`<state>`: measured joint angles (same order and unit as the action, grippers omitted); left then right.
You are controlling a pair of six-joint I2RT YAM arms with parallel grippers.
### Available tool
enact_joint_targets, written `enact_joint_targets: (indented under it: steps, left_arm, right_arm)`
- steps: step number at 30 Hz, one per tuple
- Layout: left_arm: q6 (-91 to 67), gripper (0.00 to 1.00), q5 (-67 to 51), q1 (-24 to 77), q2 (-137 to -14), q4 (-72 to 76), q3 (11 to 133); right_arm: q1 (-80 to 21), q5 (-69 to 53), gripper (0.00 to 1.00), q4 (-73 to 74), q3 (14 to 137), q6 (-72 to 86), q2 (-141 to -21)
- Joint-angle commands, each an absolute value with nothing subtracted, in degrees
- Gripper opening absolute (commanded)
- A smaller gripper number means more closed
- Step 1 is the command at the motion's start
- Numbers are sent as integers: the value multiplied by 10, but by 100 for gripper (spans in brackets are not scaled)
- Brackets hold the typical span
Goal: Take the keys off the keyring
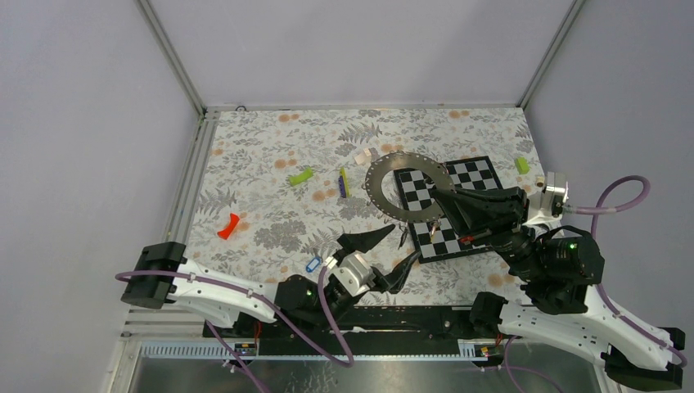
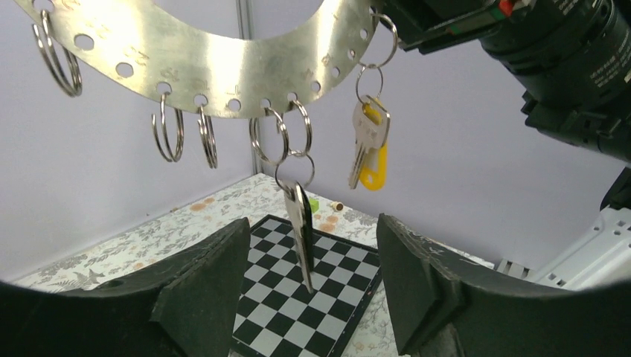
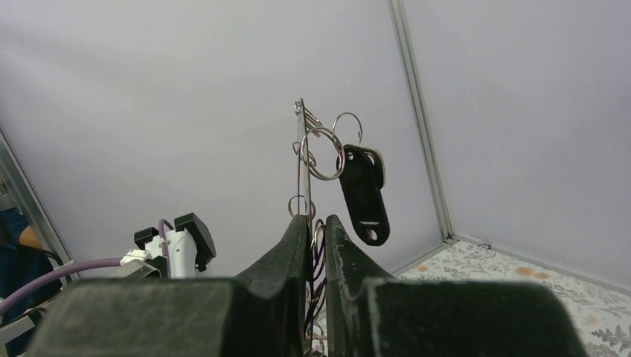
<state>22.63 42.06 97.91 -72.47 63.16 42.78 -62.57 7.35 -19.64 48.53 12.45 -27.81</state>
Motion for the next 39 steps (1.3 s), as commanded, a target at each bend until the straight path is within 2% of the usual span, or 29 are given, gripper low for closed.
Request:
enact_joint_targets:
  steps: [1, 21, 39]
  left_arm:
    - [229, 65, 439, 980, -737, 682, 463]
    - [242, 55, 397, 980, -748, 690, 485]
    - [226, 28, 377, 980, -749, 670, 486]
  right_arm:
    - [-628, 67, 0, -247, 494, 135, -268]
    - [-629, 50, 0, -245, 485, 157, -260]
    - [-628, 62, 0, -243, 479, 156, -251]
